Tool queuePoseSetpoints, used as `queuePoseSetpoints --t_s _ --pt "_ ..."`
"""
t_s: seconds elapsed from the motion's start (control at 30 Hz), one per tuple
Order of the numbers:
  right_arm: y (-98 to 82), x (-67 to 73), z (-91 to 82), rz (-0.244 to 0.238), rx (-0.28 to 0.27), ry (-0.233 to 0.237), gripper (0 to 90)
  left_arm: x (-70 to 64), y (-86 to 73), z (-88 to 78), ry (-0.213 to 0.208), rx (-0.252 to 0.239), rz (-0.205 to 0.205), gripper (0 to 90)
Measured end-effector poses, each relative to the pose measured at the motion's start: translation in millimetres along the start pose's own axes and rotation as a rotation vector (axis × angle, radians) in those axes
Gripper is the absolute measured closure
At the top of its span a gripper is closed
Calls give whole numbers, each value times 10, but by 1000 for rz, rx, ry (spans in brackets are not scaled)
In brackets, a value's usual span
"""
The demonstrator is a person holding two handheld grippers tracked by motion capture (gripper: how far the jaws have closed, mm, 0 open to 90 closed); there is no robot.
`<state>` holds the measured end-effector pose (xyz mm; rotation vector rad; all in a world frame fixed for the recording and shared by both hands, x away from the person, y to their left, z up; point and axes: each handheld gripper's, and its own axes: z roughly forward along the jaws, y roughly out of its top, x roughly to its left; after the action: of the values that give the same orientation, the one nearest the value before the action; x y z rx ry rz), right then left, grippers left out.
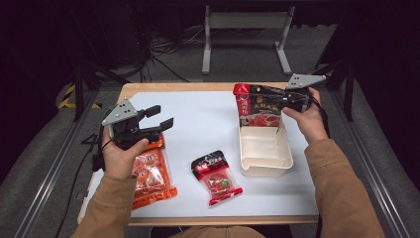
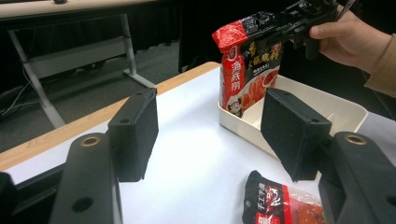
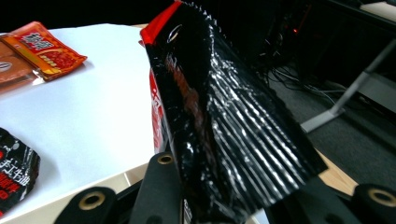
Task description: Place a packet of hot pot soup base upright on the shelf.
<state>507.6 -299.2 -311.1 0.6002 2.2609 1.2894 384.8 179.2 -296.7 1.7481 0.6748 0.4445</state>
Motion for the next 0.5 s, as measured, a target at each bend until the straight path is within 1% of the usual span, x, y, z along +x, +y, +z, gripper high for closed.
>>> queuePoseSetpoints --t_s 0.07,0.17,0.23,0.27,0.3,0.4,0.43,0.5 --pt "-8 9 -6 10 7 -12 728 0 0 10 -2 -2 0 373" --pt "-29 7 -17 40 6 -14 723 2 0 27 -6 2 0 372" --pt "-43 -4 -23 65 11 -9 724 2 1 36 -9 2 1 372" --pt "-57 -13 -30 87 21 -7 721 -1 3 45 -12 6 0 371" --pt "-57 -13 -30 87 21 -7 721 -1 3 45 -12 6 0 370" --pt "-85 -33 -39 123 34 -8 715 2 6 58 -17 7 3 369" --pt "-108 -44 -42 152 48 -8 713 2 8 65 -20 9 2 367" --pt "-118 -47 -44 160 50 -9 713 4 9 69 -19 9 4 367"
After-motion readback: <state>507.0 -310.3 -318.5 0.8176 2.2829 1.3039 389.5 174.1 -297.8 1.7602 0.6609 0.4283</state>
